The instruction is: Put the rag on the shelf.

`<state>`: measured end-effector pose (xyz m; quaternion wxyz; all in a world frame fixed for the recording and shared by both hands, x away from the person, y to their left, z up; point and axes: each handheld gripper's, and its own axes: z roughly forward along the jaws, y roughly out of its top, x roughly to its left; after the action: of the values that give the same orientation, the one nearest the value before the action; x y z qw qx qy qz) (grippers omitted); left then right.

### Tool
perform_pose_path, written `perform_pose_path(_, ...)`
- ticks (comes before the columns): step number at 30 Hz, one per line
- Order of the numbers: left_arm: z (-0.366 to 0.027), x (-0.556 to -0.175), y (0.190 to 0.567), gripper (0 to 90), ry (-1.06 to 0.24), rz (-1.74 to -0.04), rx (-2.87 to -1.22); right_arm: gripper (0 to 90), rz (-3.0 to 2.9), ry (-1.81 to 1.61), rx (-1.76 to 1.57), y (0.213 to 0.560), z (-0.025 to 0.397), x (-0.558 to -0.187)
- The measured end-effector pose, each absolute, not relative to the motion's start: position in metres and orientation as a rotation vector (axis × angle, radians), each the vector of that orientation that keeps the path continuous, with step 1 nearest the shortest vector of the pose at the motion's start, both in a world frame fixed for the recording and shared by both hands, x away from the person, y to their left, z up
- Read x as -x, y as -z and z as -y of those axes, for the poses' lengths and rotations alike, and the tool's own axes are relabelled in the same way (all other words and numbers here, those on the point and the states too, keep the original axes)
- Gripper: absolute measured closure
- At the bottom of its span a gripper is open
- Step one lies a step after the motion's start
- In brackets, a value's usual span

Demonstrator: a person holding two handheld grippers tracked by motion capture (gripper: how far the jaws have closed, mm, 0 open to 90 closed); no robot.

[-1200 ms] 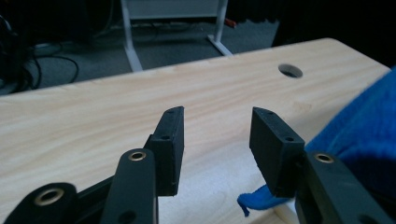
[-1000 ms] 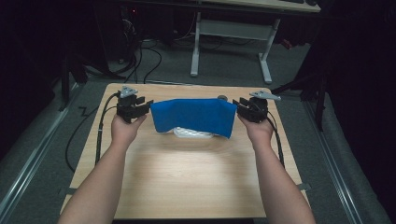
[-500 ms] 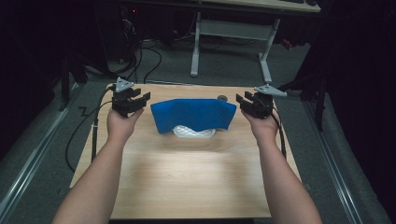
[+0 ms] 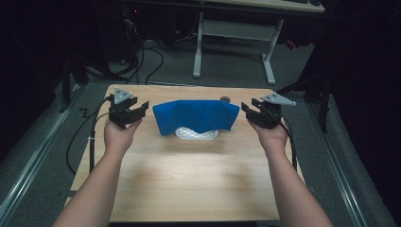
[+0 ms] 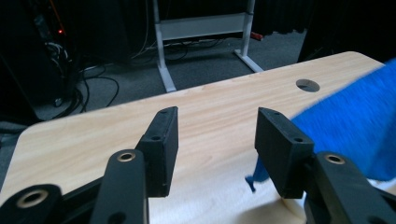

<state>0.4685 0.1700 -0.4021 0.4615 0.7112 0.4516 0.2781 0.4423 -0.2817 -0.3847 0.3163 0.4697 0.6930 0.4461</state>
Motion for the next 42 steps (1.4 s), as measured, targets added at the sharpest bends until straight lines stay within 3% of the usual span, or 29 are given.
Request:
perform_pose_path(12,-0.181,-0.391,0.433,45.2,-0.629,-1.081,-1.776,36.4,-1.889,-1.097,-1.122,0.399,0.268,-0.376)
perform_pose_path(18,-0.172,-0.347,0.47,41.0,-0.515,-1.061,-1.815,31.9,-1.94,-1.102,-1.094,0.426,0.256,-0.333)
perform_pose_path(25,-0.146,-0.32,0.507,38.8,-0.418,-1.03,-1.908,29.2,-1.982,-1.117,-1.147,0.465,0.246,-0.308)
perform_pose_path(29,-0.13,-0.313,0.527,38.4,-0.333,-0.986,-2.009,30.6,-2.041,-1.114,-1.192,0.506,0.242,-0.294)
perform_pose_path(32,-0.122,-0.315,0.532,38.1,-0.34,-0.951,-2.067,30.6,-2.102,-1.126,-1.203,0.518,0.241,-0.294)
perform_pose_path(42,-0.12,-0.318,0.532,37.3,-0.315,-0.937,-2.074,30.9,-2.164,-1.078,-1.165,0.528,0.236,-0.301)
